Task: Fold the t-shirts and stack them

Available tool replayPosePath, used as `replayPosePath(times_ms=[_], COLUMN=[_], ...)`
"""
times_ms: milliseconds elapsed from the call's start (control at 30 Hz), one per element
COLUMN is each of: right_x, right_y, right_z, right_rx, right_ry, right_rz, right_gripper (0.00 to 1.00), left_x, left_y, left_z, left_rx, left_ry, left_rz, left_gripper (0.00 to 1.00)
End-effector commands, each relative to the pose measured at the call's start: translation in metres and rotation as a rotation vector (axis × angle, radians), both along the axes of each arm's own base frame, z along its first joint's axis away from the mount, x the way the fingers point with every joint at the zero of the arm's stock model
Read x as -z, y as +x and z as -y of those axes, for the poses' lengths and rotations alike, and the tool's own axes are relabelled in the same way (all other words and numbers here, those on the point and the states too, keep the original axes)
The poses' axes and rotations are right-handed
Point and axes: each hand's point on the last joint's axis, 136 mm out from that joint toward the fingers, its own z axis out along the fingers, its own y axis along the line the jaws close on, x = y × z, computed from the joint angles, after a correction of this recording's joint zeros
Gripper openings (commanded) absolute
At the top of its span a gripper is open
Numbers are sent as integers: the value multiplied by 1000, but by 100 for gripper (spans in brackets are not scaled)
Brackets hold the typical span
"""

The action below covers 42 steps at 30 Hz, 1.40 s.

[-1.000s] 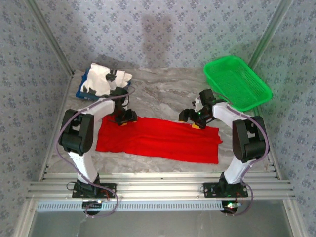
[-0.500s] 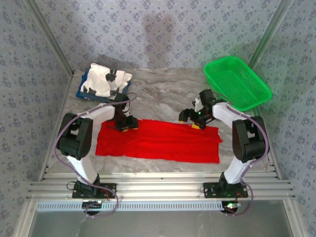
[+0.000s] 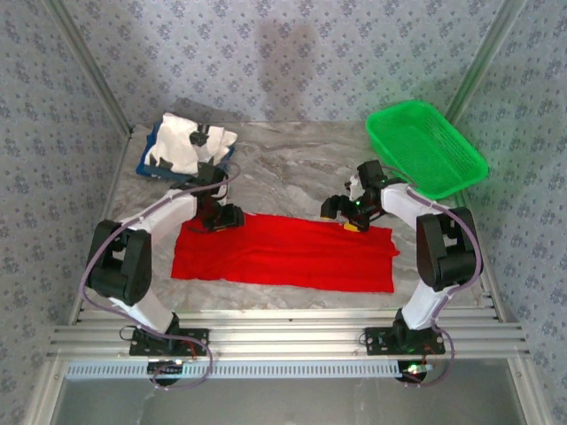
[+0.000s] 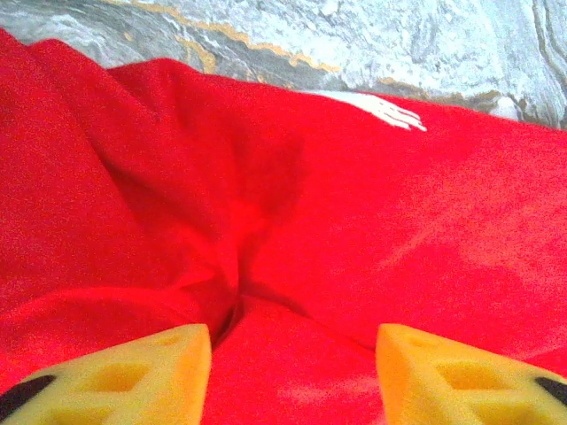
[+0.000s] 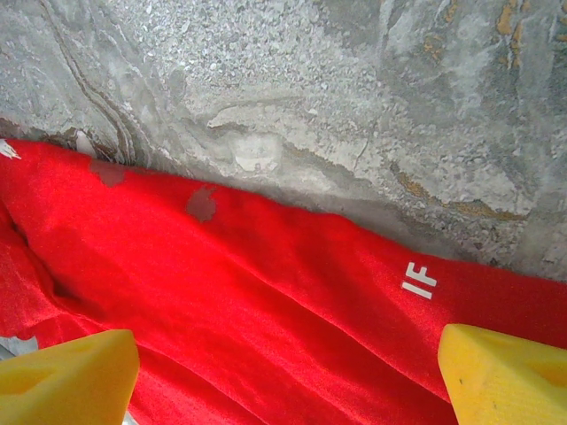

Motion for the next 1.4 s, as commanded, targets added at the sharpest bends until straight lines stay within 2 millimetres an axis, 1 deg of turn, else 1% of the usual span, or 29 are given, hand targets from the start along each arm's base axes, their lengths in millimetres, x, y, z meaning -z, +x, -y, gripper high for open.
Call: replayPosePath(times_ms=[0,67,133,300,433,567,667,800,900,1133,1167,1267,1333,1367], right_x=[1,1,1,0,0,0,1,2,3,6,7,8,10,11], right_y=[4,5,5,5,5,5,5,6,6,3,3,4,4,5], right_z=[-1,-2,-2,-2,-1,0,0,1,2,4,4,4,3,2], right_rx=[4,3,3,5,7,11,15,22,26,32,33,33,34,35], right_ry=[6,6,7,9,8,3,-1,-3,-10,-20,-22,-20,-16,-13], right_rz=[-8,-5,-5,-7,-8,-9,-10,-11,-14,-25,-26,-29,-34,-38], right_gripper=[90,90,90,90,90,90,90,90,90,90,90,90,90,90], left_x=[11,16,20,31,35,36,33,23,14,0,1,3,7,8], left_y=[-12,-13,-12,-9,-7,-10,-13,-15,-20,-42,-51,-65,-70,-70], left_z=[-2,0,0,-8,-7,-5,-6,-6,-2,3,2,-4,-9,-13], left_rx=[44,58,66,73,90,96,97,95,104,114,116,99,82,68], left_ry=[35,42,61,128,138,134,133,120,104,75,82,93,110,123], left_rz=[-32,-42,-47,-60,-63,-68,-65,-49,-30,-5,-23,-37,-43,-37], left_gripper=[45,41,41,40,39,33,26,13,9,7,7,7,8,12])
